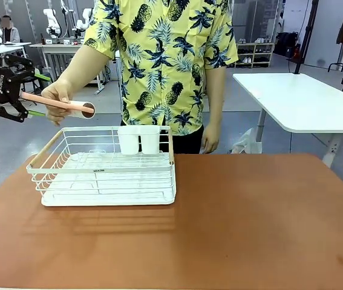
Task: Clean the table.
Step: Pick up the Lint Roller when the human hands it over.
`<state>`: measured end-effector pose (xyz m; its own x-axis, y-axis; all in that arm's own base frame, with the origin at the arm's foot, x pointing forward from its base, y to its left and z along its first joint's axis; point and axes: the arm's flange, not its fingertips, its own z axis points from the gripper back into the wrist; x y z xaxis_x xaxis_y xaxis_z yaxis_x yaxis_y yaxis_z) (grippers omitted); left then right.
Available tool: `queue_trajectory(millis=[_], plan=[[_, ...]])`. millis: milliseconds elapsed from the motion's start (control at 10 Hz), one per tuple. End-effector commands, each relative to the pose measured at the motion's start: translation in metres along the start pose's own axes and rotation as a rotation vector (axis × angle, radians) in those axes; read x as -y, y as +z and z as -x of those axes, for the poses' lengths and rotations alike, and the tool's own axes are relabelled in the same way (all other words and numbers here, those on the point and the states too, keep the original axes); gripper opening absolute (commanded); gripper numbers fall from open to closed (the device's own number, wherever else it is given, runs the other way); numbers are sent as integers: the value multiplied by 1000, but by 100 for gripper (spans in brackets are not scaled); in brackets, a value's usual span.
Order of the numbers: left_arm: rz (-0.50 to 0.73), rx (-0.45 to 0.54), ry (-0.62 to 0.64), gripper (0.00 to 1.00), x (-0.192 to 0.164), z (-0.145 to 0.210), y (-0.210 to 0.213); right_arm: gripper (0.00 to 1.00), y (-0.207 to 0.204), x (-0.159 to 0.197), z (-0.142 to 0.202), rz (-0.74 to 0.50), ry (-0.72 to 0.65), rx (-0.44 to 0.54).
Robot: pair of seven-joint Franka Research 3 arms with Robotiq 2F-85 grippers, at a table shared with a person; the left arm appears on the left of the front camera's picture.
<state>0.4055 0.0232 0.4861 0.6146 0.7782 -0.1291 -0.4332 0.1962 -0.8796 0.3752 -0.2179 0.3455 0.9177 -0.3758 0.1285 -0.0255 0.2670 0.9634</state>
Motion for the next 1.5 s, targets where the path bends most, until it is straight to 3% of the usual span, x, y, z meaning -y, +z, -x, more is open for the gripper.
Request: queue_trajectory(millis=[0, 300, 400, 500, 600, 700, 800, 900, 1000, 1300, 1400], plan=[[6, 24, 7, 80, -3, 5, -1, 100, -2, -3, 5, 5, 2, 15], [6, 27, 1, 47, 0, 6, 0, 100, -2, -3, 5, 5, 2, 15], [7, 25, -1, 41, 1, 7, 0, 100, -2, -3, 5, 5, 2, 15], [5, 22, -5, 53, 1, 8, 0, 100, -2, -3, 5, 5, 2, 15], [0, 27, -2, 21, 1, 7, -1, 100, -2, -3, 5, 5, 2, 15], [-2, 26, -3, 33, 1, 6, -1, 100, -2, -3, 5, 5, 2, 15], [-8, 23, -9, 2, 1, 6, -1, 100, -2, -3, 5, 5, 2, 15], [-12, 24, -11, 13, 1, 5, -1, 100, -2, -3, 5, 5, 2, 15], [-12, 24, -12, 0, 1, 4, -1, 100, -2, -3, 5, 5, 2, 15], [-8, -3, 19, 1, -11, -18, -1, 100, -2, -3, 5, 5, 2, 15], [-4, 3, -1, 1, -1, -1, 0, 100, -2, -3, 5, 5, 2, 15]])
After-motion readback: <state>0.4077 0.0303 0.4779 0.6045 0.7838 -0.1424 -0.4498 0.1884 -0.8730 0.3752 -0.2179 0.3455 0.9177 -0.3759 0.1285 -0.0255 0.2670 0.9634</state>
